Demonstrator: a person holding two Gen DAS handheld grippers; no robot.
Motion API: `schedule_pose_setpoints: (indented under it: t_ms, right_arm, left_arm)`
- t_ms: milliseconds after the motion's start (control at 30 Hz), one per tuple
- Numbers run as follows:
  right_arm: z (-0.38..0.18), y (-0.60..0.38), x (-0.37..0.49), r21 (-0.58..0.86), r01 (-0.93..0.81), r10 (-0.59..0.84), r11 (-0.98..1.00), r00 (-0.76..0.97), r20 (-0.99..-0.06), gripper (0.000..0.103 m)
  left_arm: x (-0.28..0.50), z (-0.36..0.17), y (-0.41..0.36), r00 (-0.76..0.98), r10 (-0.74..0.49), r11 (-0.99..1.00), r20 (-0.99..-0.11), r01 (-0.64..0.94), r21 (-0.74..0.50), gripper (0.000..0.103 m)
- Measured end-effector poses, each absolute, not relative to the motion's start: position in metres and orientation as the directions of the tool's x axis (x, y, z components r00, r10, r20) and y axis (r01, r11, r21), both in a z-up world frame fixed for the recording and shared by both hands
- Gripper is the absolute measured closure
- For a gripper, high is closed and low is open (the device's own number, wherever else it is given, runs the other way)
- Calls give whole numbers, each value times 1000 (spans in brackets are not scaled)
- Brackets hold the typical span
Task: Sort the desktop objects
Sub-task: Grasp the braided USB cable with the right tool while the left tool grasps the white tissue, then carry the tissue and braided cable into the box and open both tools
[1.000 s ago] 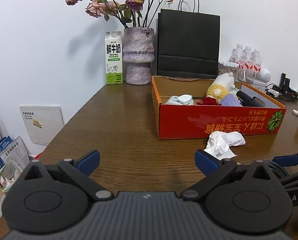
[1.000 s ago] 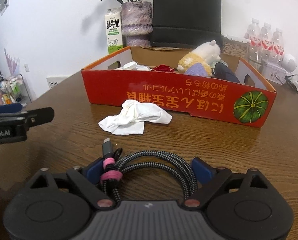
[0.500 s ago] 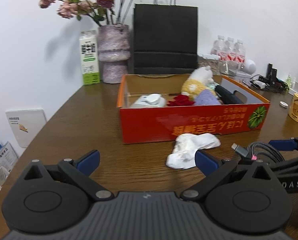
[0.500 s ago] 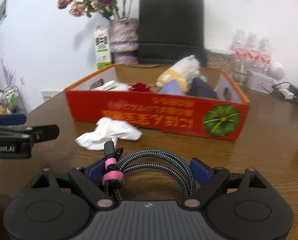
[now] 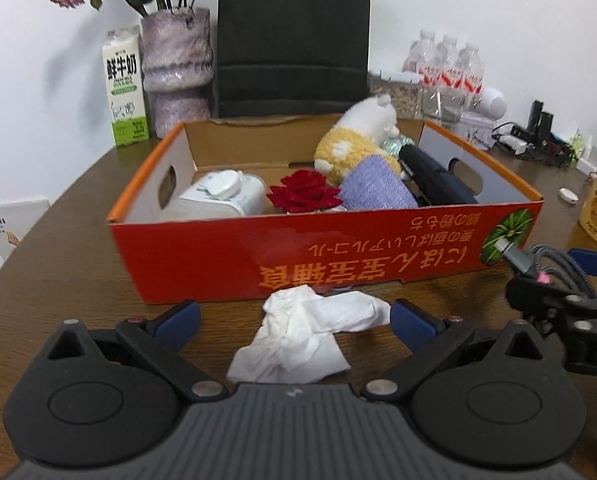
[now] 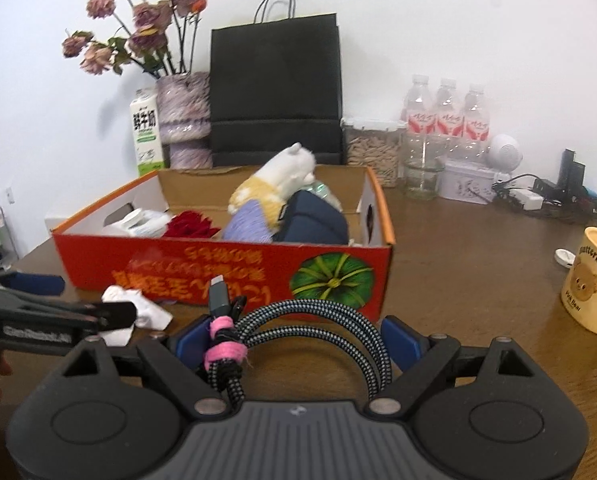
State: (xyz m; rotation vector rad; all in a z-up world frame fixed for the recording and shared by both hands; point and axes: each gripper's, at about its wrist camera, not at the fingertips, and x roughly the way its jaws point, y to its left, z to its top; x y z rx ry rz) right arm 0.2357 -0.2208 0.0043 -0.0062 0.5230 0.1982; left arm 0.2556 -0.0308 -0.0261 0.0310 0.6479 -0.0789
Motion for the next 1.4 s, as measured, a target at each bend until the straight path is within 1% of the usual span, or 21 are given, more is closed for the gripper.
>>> schedule_pose_setpoints:
  t_ms: [200,233,300,333,367,400,467,533,633,867,1167,1400]
  right_arm:
    - [0,-222,237,54,-207,206,977,842,-498,14]
    - [0,-221,236,54,-209,208,976,842,-497,14]
    - [-1,-220,234,55,-211,210,976,842,-496,14]
    - [-2,-220,234,56,-211,210,976,842,-497,14]
    - [-2,-220,234,56,-211,210,976,841,-498,14]
    - [-3,-220,235,57,-210,210,976,841,-499,14]
    - [-3,-220,234,55,-210,209,976,841,-500,14]
    - [-4,-219,233,51,-211,208,976,842,-498,14]
    - [-5,-216,232,45,-216,210,975,842,-496,14]
    - [-2,-216,229,37,-207,199,978,854,-480,14]
    - [23,-215,227,18,-189,179,982,892,-415,14]
    - [57,-207,243,-15,-199,181,980,918,-353,14]
  left_arm:
    - [270,-36,-33,771,-52,998,-635,55,-14,0]
    - [271,-37,-32,768,-52,998,-639,53,-18,3]
    - [273,-39,-32,758,-61,998,-649,53,-31,12]
    - [273,-40,-32,758,-63,998,-650,54,-33,20]
    - [272,-40,-33,764,-55,998,-643,51,-24,33]
    - [270,-39,-33,768,-54,998,-638,52,-22,41]
    - [267,-38,-31,775,-53,999,-629,45,-29,77]
    - [264,-37,-27,781,-68,997,-620,41,-58,82]
    - [261,-36,-25,787,-76,997,-612,45,-66,84]
    - [252,-31,-30,805,-88,996,-587,69,-55,85]
    - [238,1,-37,859,-121,993,-498,112,-47,85]
    - [248,30,-39,898,-118,993,-423,116,-29,85]
